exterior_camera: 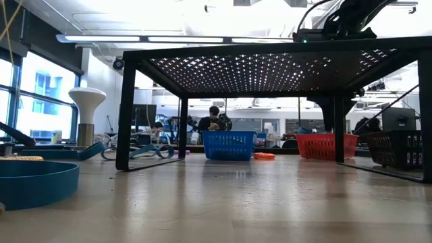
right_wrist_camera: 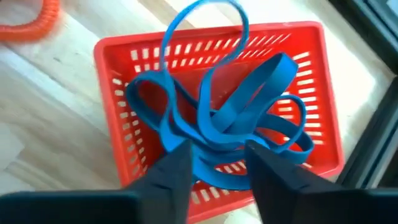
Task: Pick & Place Office Desk Supplies
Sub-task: Put the blue rubber band into the red bin, then put the yellow spiral keychain into the black bin
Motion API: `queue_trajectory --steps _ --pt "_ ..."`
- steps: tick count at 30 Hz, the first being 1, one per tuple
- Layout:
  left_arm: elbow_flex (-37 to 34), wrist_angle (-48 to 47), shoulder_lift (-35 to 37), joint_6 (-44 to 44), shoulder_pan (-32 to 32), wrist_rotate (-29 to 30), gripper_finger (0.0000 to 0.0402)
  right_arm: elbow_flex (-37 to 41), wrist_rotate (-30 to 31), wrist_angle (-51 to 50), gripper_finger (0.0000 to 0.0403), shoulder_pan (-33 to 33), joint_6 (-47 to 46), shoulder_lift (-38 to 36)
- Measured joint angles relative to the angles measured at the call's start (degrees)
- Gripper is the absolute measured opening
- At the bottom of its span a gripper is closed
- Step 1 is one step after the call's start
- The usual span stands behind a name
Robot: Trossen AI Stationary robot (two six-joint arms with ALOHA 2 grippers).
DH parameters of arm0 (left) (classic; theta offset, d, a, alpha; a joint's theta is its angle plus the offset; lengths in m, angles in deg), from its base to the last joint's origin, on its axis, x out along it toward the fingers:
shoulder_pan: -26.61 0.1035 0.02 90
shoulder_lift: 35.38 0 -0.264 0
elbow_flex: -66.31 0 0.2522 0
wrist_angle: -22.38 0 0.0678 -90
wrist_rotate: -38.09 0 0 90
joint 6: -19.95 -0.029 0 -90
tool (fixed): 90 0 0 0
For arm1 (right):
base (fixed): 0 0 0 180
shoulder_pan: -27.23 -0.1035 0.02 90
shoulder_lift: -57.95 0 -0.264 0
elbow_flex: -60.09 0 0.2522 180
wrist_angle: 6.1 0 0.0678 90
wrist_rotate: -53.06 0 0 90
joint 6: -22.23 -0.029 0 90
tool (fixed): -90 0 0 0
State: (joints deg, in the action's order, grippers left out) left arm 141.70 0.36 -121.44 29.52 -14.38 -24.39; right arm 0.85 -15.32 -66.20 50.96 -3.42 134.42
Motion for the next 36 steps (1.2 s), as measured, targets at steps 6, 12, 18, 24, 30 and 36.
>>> queue_trajectory --steps 6,12,18,24,30,36 --pt "0.0 -0.1 0.0 3.0 0.0 0.7 0.0113 0.0 0.3 -1.2 0.021 -0.1 -1.0 -2.5" --pt "0.0 -1.5 0.0 9.8 -0.4 0.9 0.0113 0.0 6.2 -1.4 0.0234 -2.9 -3.1 -11.9" --pt "0.0 -2.9 0.9 15.8 -0.8 0.9 0.0113 0.0 10.3 0.1 0.0235 -11.6 -1.3 -23.8" --pt "0.0 -17.0 7.0 22.1 -0.6 -2.6 0.0113 0.0 10.2 8.1 0.0235 -24.1 1.2 -30.0" --pt "0.1 -35.0 13.4 32.4 0.7 -7.2 0.0113 0.0 16.4 17.8 0.0235 -36.8 6.9 -30.6" --pt "-2.8 -41.1 12.1 35.0 -0.2 -5.0 0.0113 0.7 24.3 20.4 0.0235 -48.2 4.4 -26.7"
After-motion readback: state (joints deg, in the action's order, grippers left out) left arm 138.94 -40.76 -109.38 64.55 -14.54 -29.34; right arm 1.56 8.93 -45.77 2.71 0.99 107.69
